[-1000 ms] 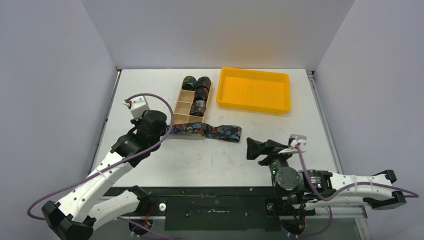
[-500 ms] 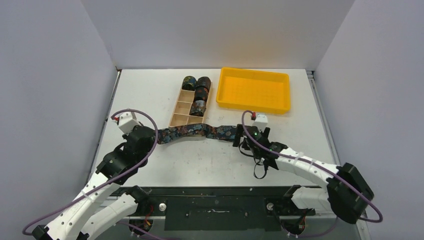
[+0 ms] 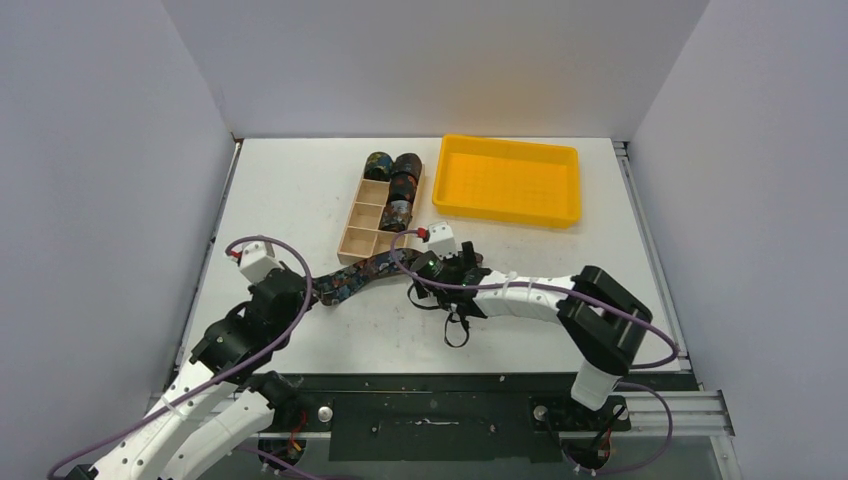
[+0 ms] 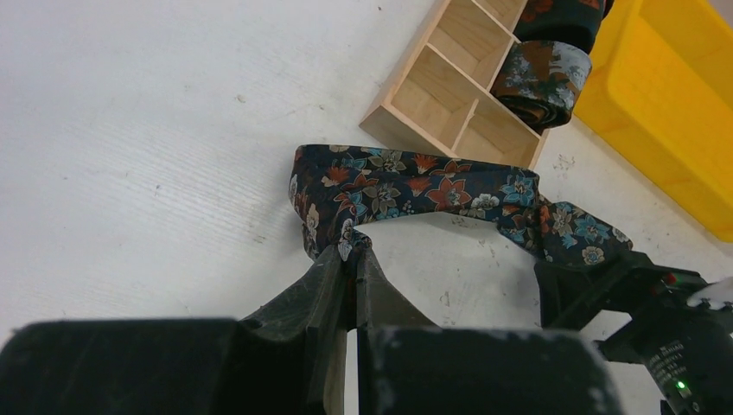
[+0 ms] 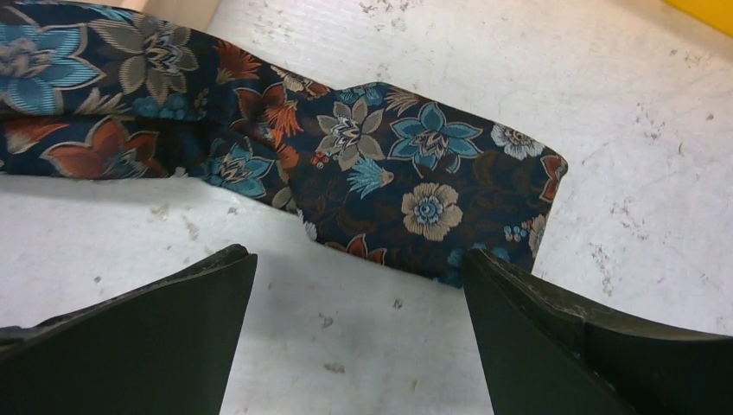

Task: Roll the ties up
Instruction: Flatten out the tie at the center of the board.

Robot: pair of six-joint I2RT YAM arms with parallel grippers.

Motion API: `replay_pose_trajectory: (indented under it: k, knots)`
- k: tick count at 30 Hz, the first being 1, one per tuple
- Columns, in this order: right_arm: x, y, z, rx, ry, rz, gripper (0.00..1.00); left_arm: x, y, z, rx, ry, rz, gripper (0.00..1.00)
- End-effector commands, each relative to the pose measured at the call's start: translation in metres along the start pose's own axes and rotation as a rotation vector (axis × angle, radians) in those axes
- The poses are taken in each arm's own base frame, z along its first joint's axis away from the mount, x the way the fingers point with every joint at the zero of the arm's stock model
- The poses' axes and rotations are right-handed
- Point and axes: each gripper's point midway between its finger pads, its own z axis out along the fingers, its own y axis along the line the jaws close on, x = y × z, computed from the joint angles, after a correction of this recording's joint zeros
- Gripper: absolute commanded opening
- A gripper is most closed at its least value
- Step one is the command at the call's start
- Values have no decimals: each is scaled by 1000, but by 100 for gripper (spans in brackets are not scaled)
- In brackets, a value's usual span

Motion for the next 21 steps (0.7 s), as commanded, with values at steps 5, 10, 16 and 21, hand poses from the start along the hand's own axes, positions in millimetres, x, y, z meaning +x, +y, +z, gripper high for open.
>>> replay_pose_trajectory:
  k: [5, 10, 16, 21]
  knots:
    - [-8, -17, 25, 187, -12, -118, 98, 15, -3, 4, 34, 37, -27, 0]
    - [-10, -29, 33, 251, -22, -135, 68, 26, -5, 5, 58, 70, -29, 0]
    - [-27, -53, 12, 236, -61, -47, 26, 52, -11, 5, 118, 163, -24, 0]
    - [-25, -88, -8, 207, -46, 63, 9, 78, -19, 4, 187, 250, -24, 0]
